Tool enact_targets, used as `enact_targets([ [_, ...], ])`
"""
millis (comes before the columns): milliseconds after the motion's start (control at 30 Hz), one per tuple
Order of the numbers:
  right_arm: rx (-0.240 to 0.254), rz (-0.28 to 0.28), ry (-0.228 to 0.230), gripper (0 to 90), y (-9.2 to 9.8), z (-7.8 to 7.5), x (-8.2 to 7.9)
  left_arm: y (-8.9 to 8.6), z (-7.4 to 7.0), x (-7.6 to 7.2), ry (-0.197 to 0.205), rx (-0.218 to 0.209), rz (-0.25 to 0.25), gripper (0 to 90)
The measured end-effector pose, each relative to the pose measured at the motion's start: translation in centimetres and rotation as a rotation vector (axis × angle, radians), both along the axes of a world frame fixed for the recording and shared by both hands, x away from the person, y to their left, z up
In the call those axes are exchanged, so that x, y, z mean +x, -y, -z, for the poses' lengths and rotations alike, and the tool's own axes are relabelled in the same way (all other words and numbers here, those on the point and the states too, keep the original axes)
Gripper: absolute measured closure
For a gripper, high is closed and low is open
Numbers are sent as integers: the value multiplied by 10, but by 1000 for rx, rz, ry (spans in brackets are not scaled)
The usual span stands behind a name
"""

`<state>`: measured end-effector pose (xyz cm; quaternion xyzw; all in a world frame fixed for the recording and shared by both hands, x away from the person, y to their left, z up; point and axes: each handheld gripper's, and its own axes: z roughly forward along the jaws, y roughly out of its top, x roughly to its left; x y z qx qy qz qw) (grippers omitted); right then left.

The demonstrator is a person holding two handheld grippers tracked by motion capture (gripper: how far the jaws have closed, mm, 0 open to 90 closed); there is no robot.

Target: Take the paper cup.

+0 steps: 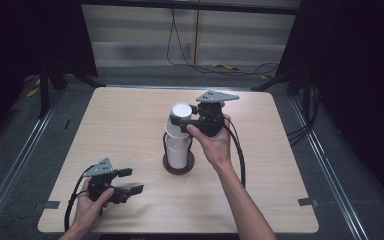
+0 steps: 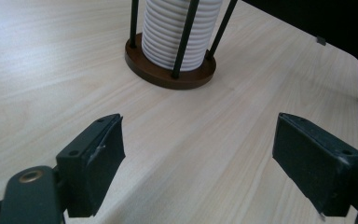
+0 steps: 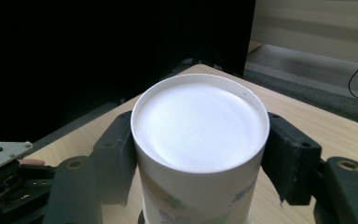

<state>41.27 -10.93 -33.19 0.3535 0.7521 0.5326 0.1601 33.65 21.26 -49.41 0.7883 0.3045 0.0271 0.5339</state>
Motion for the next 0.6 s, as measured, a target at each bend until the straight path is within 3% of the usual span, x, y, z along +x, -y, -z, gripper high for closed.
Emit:
enact_targets([
  [100, -2, 4, 12, 336, 0, -3, -1, 2, -5, 0, 20, -8, 34, 166],
  [267, 16, -4, 19, 335, 4, -7, -1, 6, -11, -1, 67, -26, 28, 159],
  [333, 23, -3, 25, 336, 5, -8, -1, 9, -12, 0, 48, -53, 32, 158],
  [467, 41, -6, 38, 336, 11, -13, -3, 15, -15, 3, 59, -39, 41, 159],
  [600, 58, 0, 38, 336, 17, -17, -5, 20, -21, 6, 76, -56, 35, 159],
])
